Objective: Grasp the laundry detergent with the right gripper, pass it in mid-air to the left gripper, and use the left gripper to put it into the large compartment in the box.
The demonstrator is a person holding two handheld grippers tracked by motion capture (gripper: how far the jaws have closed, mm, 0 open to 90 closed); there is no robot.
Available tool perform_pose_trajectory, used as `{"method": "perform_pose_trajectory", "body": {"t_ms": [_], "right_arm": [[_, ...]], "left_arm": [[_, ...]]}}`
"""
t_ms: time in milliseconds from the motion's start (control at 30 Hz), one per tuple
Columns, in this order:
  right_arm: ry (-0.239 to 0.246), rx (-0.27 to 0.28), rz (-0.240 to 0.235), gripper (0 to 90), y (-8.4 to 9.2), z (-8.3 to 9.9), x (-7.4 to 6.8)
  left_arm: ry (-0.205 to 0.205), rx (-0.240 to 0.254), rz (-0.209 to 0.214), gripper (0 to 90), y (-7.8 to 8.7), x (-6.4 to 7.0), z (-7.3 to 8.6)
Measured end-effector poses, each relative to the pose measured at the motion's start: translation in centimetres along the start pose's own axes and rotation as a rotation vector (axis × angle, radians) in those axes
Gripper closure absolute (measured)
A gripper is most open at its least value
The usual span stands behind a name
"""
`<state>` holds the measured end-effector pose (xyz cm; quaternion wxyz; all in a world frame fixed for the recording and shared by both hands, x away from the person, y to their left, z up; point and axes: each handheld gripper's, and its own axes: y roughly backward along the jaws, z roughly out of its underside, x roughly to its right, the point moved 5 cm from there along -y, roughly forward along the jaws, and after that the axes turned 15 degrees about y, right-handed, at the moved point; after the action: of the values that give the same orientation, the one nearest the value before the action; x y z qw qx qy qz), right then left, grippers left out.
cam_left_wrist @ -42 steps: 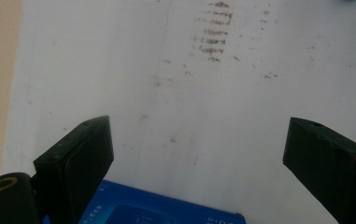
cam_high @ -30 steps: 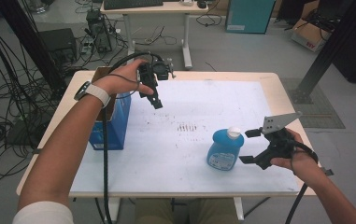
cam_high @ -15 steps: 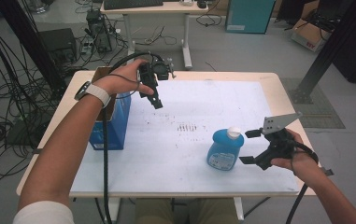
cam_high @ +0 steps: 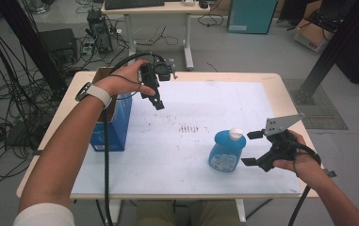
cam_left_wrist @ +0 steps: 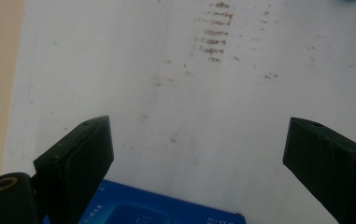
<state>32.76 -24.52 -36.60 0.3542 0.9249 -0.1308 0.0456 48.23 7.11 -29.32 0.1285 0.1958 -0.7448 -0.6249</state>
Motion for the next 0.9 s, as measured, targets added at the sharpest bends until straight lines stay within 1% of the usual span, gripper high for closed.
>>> {"method": "perform_pose_trajectory", "body": {"t_ms": [33,67,133,200,233,267,300,333,400,600,633,700,733,800,833,900], "right_arm": [[0.0,0.0,0.0,6.1,0.0,0.0,0.0],[0.0,0.002,0.001,6.1,0.02,-0.02,0.01],[-0.002,0.002,0.0,6.1,0.01,-0.01,0.01],[-0.008,-0.002,-0.002,6.1,0.02,0.01,-0.03],[-0.009,-0.003,-0.002,6.1,0.02,0.01,-0.03],[-0.007,-0.001,-0.001,6.1,0.01,0.0,-0.02],[-0.007,-0.001,-0.001,6.1,0.01,0.0,-0.02],[-0.002,0.002,-0.001,6.0,-0.03,-0.02,0.0],[-0.004,0.004,0.001,5.9,-0.06,-0.06,0.0],[-0.003,0.005,-0.001,5.8,-0.06,-0.08,-0.01],[-0.002,0.005,-0.002,5.8,-0.03,-0.08,-0.02],[-0.002,0.006,-0.001,5.8,-0.02,-0.08,-0.02],[-0.003,0.002,-0.002,5.8,0.02,-0.04,-0.04],[-0.007,0.0,-0.004,5.8,0.04,-0.01,-0.09],[0.0,0.003,-0.001,5.8,0.02,-0.01,-0.05],[-0.005,0.0,-0.001,5.8,0.08,-0.02,-0.08]], "left_arm": [[0.003,0.003,0.0,9.0,0.01,0.0,0.0],[0.021,0.012,0.006,9.0,-0.05,0.1,0.01],[0.028,0.017,0.007,9.0,-0.11,0.12,0.06],[0.027,0.015,0.009,9.0,-0.09,0.1,0.09],[0.012,-0.001,0.007,9.0,0.02,-0.01,0.12],[0.011,-0.001,0.008,9.0,0.03,-0.02,0.13],[0.011,-0.001,0.008,9.0,0.03,-0.02,0.13],[0.029,0.012,0.011,9.0,-0.04,0.08,0.12],[0.033,0.013,0.012,9.0,-0.03,0.08,0.13],[0.034,0.015,0.01,9.0,-0.01,0.06,0.18],[0.016,0.004,0.004,9.0,0.05,-0.06,0.19],[0.017,0.004,0.003,8.9,0.04,-0.04,0.18],[0.026,0.019,0.001,8.9,-0.03,0.04,0.12],[0.023,0.017,0.001,9.0,-0.01,0.02,0.12],[0.033,0.019,0.006,8.9,-0.03,0.1,0.13],[0.025,0.02,0.001,8.9,-0.02,0.03,0.11]]}}
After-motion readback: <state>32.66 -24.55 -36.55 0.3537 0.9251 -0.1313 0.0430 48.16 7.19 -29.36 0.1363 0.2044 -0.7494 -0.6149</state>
